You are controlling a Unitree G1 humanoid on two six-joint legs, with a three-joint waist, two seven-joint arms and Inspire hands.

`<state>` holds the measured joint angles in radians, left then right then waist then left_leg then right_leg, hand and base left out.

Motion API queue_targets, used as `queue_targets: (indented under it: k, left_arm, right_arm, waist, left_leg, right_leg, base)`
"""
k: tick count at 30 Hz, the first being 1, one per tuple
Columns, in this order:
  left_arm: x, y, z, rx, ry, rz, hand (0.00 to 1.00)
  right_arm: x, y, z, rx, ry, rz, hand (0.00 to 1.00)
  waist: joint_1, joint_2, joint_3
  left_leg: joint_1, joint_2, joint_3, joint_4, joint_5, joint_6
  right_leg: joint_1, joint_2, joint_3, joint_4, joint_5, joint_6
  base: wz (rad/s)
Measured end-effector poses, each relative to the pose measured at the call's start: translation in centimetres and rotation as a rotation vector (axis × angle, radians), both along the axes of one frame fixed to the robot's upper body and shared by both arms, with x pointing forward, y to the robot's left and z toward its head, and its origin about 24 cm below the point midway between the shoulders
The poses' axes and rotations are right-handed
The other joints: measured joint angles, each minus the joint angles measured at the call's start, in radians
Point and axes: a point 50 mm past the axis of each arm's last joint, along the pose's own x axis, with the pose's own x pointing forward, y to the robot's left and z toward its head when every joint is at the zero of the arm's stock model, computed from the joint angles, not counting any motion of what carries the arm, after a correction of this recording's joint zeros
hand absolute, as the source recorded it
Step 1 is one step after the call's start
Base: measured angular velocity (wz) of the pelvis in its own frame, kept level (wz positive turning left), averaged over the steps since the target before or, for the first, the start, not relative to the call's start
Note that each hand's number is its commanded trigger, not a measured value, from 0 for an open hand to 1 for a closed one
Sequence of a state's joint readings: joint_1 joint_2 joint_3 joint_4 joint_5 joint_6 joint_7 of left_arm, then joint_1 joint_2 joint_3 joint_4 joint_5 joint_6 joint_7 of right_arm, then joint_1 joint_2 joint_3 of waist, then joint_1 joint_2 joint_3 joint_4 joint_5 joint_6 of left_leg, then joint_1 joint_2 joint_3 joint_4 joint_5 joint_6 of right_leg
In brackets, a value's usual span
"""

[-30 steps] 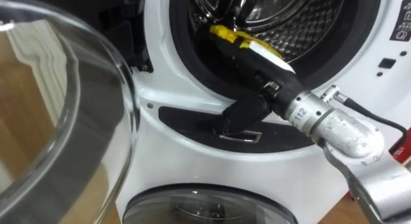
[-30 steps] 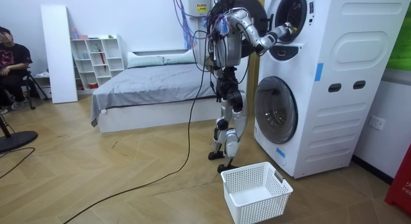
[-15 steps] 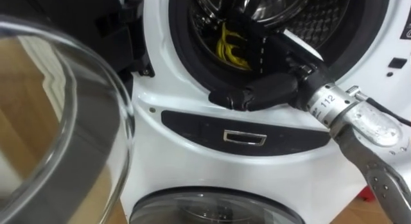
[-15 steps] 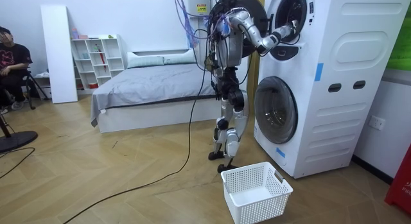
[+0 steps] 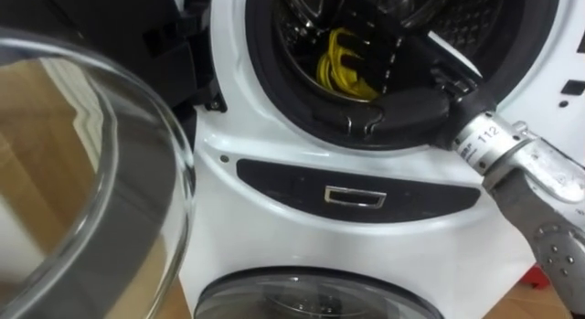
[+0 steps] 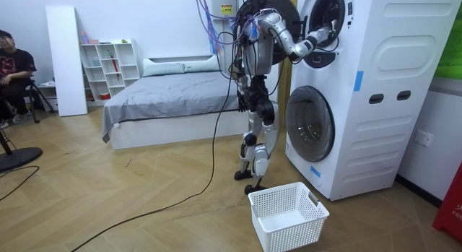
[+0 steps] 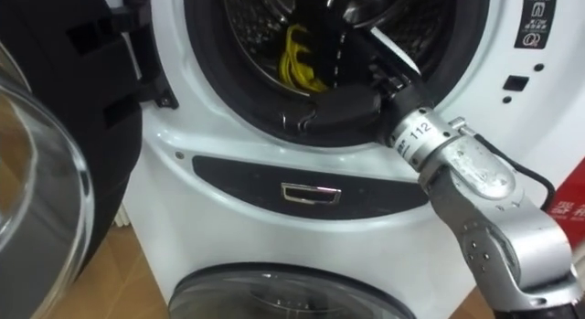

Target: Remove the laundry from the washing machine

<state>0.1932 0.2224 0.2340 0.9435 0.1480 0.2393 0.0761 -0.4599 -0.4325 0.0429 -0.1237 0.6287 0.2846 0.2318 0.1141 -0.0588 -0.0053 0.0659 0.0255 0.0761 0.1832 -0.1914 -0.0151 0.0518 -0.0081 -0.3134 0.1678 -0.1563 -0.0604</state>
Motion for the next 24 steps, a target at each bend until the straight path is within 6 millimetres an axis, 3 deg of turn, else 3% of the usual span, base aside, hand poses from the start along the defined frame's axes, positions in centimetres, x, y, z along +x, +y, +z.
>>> queue_targets:
  k: [18,24]
  left_arm:
    - [-0.24,0.38,0.13,0.008,-0.008,0.035,0.0]
    - [-0.69,0.4,0.11,0.008,0.001,0.038,0.0]
  right_arm:
    - [0.06,-0.73,0.52,0.066,0.002,-0.086,0.0]
    - [0.07,-0.8,0.56,0.031,-0.012,-0.11,0.0]
  waist:
    - [-0.013,-0.012,-0.0082]
    - [-0.023,-0.005,-0.0033]
  left_leg:
    - [-0.004,-0.006,-0.011,0.003,0.0,0.0]
    - [-0.004,-0.004,-0.008,0.002,-0.006,0.011]
  right_leg:
    - [0.002,-0.009,-0.014,-0.002,-0.002,0.008]
    - [0.003,-0.009,-0.019,0.0,-0.003,0.011]
  base:
    - [0.02]
    - [0.04]
